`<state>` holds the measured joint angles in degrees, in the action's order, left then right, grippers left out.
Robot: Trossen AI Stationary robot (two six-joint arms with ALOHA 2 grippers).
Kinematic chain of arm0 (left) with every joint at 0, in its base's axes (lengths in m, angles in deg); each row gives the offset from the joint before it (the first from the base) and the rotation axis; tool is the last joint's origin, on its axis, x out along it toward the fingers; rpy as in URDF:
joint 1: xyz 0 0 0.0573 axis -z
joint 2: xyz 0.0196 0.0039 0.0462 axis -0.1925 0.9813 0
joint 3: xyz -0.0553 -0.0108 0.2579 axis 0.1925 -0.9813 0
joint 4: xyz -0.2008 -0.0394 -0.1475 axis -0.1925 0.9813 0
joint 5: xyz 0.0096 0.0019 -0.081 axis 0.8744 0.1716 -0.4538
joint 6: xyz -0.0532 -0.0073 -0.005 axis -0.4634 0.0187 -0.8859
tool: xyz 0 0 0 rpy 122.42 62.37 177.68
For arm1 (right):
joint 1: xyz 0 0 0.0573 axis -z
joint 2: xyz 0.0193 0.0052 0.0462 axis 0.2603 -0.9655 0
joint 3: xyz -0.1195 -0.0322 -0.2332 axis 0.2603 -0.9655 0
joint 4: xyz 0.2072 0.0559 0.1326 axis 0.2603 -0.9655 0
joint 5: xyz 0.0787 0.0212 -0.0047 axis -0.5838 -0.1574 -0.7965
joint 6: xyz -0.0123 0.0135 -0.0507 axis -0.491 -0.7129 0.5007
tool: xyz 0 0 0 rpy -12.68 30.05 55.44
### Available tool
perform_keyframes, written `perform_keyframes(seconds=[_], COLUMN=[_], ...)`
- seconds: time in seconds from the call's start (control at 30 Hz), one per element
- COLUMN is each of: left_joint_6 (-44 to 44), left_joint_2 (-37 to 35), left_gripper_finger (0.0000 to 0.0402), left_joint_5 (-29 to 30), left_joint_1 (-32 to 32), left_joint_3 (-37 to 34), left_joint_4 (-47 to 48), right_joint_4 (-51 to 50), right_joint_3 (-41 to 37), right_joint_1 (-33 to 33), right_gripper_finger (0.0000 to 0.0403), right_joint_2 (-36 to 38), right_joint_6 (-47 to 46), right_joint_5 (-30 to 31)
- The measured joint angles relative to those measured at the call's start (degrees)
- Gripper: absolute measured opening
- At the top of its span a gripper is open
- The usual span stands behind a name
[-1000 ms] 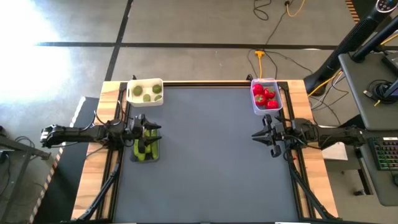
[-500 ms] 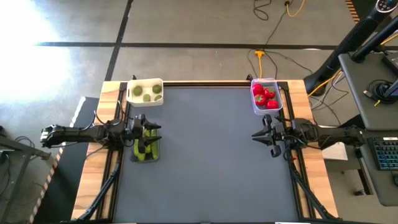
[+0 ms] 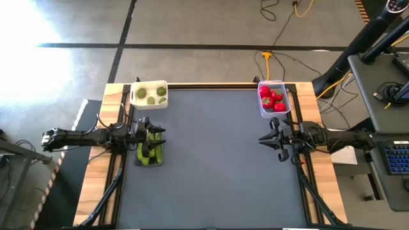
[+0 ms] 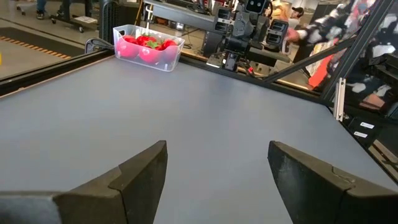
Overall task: Sort produce into baskets
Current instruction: Return to Home Position
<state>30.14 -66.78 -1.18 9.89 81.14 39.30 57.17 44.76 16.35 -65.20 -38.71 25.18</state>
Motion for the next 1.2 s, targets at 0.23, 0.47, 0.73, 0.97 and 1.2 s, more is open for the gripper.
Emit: perform_keyframes(seconds=[0.23, 0.47, 0.73, 0.97, 1.2], left_joint_6=[0.0, 0.0, 0.0, 0.0, 0.0], left_joint_2=[0.0, 0.0, 0.0, 0.0, 0.0], left_gripper_finger=[0.0262, 0.0262, 0.0262, 0.0262, 0.0262], left_joint_5=[0.0, 0.0, 0.0, 0.0, 0.0], left_joint_1=[0.0, 0.0, 0.0, 0.0, 0.0], left_joint_3=[0.0, 0.0, 0.0, 0.0, 0.0], left_joint_4=[0.0, 0.0, 0.0, 0.0, 0.0], right_joint_4=[0.0, 0.0, 0.0, 0.0, 0.0], right_joint_3=[0.0, 0.0, 0.0, 0.0, 0.0], right_joint_1=[0.0, 0.0, 0.0, -1.3, -1.3], right_gripper_finger=[0.0054, 0.0054, 0.0054, 0.0054, 0.0054], right_joint_2=[0.0, 0.0, 0.0, 0.0, 0.0], right_joint_6=[0.0, 0.0, 0.0, 0.0, 0.0], right_joint_5=[0.0, 0.0, 0.0, -0.1, -0.1])
